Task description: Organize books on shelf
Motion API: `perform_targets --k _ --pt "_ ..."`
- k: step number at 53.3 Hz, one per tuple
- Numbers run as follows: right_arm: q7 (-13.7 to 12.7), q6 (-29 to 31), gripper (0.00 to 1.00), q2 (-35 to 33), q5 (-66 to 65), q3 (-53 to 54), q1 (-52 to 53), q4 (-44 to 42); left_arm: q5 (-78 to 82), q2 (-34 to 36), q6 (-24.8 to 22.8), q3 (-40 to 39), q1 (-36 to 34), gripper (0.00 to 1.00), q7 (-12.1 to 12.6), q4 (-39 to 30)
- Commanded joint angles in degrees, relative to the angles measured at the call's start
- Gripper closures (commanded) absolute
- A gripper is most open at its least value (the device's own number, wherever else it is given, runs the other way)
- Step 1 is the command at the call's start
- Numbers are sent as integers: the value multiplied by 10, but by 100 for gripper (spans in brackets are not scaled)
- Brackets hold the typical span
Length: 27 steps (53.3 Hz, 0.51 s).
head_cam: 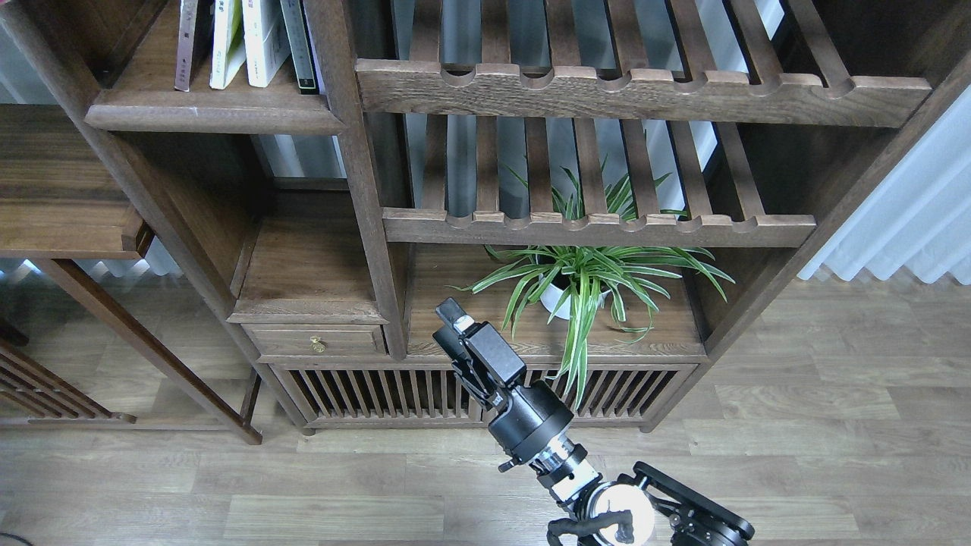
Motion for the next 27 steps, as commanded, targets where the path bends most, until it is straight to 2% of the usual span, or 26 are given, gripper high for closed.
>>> perform_targets --k 1,20,27 --pt "0 0 10 0 -3 -12 1 0 35 -5 0 5 -7 96 -3 23" --pt "0 0 9 0 2 -30 5 5 104 -53 0 36 -70 96 -3 37" --pt "0 0 9 0 2 -31 4 5 112 -62 29 47 -87 96 -9 39"
